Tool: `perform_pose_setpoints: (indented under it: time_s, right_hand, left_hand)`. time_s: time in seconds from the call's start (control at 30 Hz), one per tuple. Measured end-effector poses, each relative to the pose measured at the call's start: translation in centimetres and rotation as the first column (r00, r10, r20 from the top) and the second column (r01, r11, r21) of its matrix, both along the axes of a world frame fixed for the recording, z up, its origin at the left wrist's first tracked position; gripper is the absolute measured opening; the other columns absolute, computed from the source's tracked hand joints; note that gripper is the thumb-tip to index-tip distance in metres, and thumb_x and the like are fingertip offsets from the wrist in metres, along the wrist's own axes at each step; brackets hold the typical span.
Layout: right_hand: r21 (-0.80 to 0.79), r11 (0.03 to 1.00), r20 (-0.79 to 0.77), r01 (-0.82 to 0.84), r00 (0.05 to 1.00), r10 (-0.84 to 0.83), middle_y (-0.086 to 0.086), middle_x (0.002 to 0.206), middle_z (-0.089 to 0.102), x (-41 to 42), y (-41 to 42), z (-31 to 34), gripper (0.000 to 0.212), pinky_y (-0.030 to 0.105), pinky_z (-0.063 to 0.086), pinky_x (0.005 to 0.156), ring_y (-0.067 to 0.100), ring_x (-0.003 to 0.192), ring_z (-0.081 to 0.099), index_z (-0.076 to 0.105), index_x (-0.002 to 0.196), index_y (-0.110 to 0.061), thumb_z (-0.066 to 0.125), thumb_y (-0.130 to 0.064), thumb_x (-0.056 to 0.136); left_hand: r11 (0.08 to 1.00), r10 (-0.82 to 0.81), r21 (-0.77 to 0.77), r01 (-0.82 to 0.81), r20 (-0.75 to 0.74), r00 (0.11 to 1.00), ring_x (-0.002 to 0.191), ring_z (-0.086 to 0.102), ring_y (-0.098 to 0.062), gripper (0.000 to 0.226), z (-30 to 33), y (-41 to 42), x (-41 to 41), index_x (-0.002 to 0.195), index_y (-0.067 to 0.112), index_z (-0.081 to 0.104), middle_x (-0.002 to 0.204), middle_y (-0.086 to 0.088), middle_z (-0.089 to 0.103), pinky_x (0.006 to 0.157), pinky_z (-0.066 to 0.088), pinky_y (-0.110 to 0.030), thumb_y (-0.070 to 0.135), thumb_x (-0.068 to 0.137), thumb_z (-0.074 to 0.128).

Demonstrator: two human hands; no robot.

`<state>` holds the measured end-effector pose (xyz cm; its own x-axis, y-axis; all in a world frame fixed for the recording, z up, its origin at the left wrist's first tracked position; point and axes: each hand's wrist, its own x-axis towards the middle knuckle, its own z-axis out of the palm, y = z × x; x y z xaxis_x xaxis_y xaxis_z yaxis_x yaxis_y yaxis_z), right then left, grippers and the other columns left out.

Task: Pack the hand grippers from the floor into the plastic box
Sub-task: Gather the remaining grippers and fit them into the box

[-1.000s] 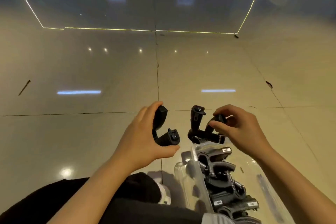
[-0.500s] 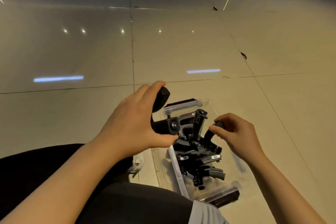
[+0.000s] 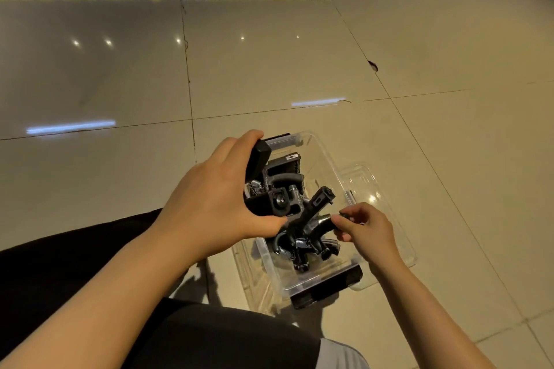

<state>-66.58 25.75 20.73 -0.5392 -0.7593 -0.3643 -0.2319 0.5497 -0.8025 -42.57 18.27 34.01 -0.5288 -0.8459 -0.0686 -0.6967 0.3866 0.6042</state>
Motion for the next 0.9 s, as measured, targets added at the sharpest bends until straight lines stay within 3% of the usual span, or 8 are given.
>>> perform_pose_setpoints:
  time_s: [0.13,0.33,0.4,0.47,0.53,0.67,0.77,0.9]
  right_hand:
    - [0.051,0.995,0.179,0.082,0.980,-0.090,0.010,0.074,0.061,0.4,0.7,-1.8,0.012,0.023,0.049,0.054,0.013,0.054,0.062,0.060,0.082,-0.007,0.072,-0.010,0.081]
    - [0.098,0.986,0.277,0.133,0.948,-0.155,0.013,0.084,0.067,0.5,1.4,-4.2,0.010,0.025,0.055,0.057,0.021,0.070,0.069,0.060,0.087,-0.002,0.068,-0.006,0.083]
    - [0.097,0.993,0.161,0.072,0.983,-0.087,0.014,0.084,0.067,0.0,1.8,-5.2,0.011,0.032,0.058,0.063,0.021,0.070,0.068,0.061,0.087,-0.006,0.069,-0.014,0.084]
    - [0.129,0.990,-0.065,-0.057,0.996,0.066,0.008,0.078,0.067,-0.7,2.1,-6.0,0.014,0.039,0.057,0.068,0.020,0.067,0.066,0.063,0.085,-0.014,0.070,-0.026,0.083]
    - [0.180,0.972,-0.209,-0.149,0.960,0.186,0.001,0.075,0.068,-1.2,2.3,-5.9,0.016,0.037,0.056,0.068,0.015,0.065,0.064,0.064,0.086,-0.017,0.070,-0.032,0.082]
    - [0.341,0.883,-0.426,-0.322,0.785,0.451,-0.002,0.087,0.066,-2.1,2.2,-5.5,0.022,0.030,0.052,0.072,0.014,0.078,0.060,0.065,0.098,-0.020,0.068,-0.037,0.084]
    - [0.480,0.777,-0.537,-0.406,0.564,0.627,0.000,0.100,0.064,-2.5,1.9,-5.3,0.027,0.030,0.050,0.073,0.017,0.087,0.059,0.060,0.110,-0.020,0.062,-0.034,0.088]
    - [0.424,0.708,-0.645,-0.565,0.360,0.674,0.003,0.120,0.054,-2.4,0.1,-5.3,0.046,0.033,0.049,0.075,0.023,0.104,0.054,0.052,0.126,-0.021,0.067,-0.030,0.083]
  left_hand:
    - [0.999,0.049,0.006,-0.049,0.061,0.997,0.098,0.042,-0.008,0.106,-0.7,0.9,0.5,0.143,0.033,0.017,0.126,0.011,0.039,0.078,0.038,-0.024,0.055,0.057,0.074]
    - [0.995,0.102,0.011,-0.103,0.064,0.993,0.101,0.042,-0.007,0.107,-1.1,1.8,0.9,0.144,0.032,0.017,0.130,0.010,0.039,0.080,0.036,-0.024,0.055,0.056,0.073]
    - [0.990,0.139,-0.001,-0.139,0.040,0.989,0.100,0.037,-0.003,0.106,-1.1,1.7,1.2,0.143,0.032,0.019,0.131,0.011,0.039,0.079,0.031,-0.023,0.052,0.056,0.075]
    - [0.984,0.177,-0.017,-0.177,0.025,0.984,0.101,0.036,-0.003,0.105,-1.0,1.6,1.6,0.143,0.031,0.022,0.134,0.008,0.040,0.080,0.030,-0.023,0.048,0.056,0.078]
    - [0.981,0.191,-0.025,-0.190,0.047,0.980,0.102,0.041,-0.008,0.104,-1.2,1.7,1.8,0.143,0.030,0.022,0.135,0.006,0.040,0.078,0.032,-0.025,0.046,0.057,0.078]
    - [0.977,0.215,-0.014,-0.214,0.091,0.972,0.109,0.047,-0.017,0.104,-1.6,1.9,1.8,0.143,0.031,0.020,0.134,0.005,0.039,0.077,0.037,-0.028,0.051,0.057,0.075]
    - [0.972,0.231,0.010,-0.233,0.076,0.970,0.110,0.045,-0.016,0.105,-1.7,1.9,1.8,0.143,0.031,0.019,0.134,0.006,0.039,0.078,0.036,-0.028,0.051,0.056,0.075]
    - [0.973,0.229,0.000,-0.230,0.078,0.970,0.105,0.046,-0.016,0.105,-1.7,2.2,1.5,0.143,0.031,0.020,0.133,0.006,0.040,0.078,0.040,-0.029,0.050,0.056,0.076]
